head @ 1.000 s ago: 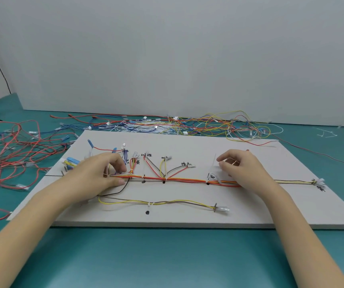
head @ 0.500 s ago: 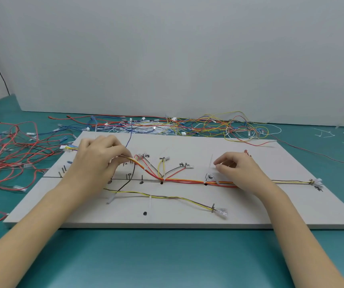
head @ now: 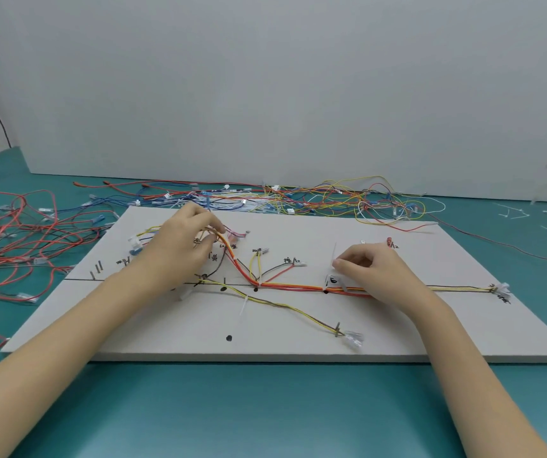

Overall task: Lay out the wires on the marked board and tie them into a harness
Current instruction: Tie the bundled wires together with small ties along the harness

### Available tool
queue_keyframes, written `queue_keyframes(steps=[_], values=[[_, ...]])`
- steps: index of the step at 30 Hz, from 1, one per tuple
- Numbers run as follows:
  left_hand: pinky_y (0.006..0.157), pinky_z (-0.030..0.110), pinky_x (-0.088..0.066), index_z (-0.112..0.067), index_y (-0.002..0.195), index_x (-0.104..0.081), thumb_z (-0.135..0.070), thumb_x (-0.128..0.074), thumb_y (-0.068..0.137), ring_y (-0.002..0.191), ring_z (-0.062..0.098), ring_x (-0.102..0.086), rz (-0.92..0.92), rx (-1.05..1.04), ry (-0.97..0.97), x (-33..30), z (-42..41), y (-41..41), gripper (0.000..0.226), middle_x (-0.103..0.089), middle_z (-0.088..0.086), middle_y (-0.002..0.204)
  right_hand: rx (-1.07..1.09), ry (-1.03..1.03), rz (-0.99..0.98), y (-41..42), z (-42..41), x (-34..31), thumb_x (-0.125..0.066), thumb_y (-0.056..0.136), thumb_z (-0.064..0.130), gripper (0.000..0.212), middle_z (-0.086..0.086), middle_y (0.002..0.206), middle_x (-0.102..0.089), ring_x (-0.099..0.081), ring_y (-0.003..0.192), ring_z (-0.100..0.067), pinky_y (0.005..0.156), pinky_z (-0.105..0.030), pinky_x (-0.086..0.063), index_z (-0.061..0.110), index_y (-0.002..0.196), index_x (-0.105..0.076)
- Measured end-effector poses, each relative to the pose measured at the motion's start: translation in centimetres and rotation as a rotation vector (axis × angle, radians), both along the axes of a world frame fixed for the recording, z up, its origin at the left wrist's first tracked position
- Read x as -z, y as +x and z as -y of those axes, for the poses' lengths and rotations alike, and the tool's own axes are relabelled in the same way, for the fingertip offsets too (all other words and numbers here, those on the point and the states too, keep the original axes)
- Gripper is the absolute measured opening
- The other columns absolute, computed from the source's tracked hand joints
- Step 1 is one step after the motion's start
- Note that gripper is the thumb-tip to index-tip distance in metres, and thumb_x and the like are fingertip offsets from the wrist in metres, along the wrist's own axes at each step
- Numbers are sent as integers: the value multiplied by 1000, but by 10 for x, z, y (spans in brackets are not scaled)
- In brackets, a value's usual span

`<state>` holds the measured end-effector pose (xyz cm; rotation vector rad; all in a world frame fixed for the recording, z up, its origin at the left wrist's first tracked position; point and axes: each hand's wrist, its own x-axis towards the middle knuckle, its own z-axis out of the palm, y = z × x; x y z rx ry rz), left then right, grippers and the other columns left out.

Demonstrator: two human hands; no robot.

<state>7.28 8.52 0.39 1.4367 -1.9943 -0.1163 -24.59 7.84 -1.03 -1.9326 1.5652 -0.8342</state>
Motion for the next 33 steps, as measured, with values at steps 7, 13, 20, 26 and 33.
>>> queue_keyframes(steps=[7,13,20,26,33], values=[[87,39,-44,-21,92,-71,-7,-69,86,99,25,-55,52,-13,104,-8,16,3,15,-56,6,103,-10,-2,-18,0,0,-2,-65,89,23,12,4,78,-71,-57,69,-7,65,-22,-44,21,82,-74],[86,38,-47,-8,88,-76,9,-72,79,94,30,-63,-22,65,-266,7,-3,9,20,-64,9,97,-29,25,-7,1,-1,-1,-67,87,32,14,5,75,-71,-60,72,-9,69,-31,-49,25,77,-74],[87,51,-41,-17,80,-75,-3,-77,73,110,38,-49,244,-109,-239,-3,-8,-2,15,-67,2,103,-230,213,34,4,-13,-14,-76,75,51,20,17,79,-68,-56,69,5,68,-15,-40,37,89,-76],[100,29,-17,-28,110,-65,-2,-49,75,116,13,-50,206,0,-92,5,-13,-9,46,-60,-13,116,-254,243,-95,10,-18,-17,-78,78,26,24,10,93,-50,-49,68,8,74,-17,-39,36,99,-74],[105,46,-16,-33,97,-71,-46,-62,85,122,14,-45,471,94,-113,11,-23,-34,20,-61,-17,110,-223,144,-116,10,-17,-14,-67,85,15,17,8,82,-62,-51,64,1,60,-11,-43,30,89,-75]])
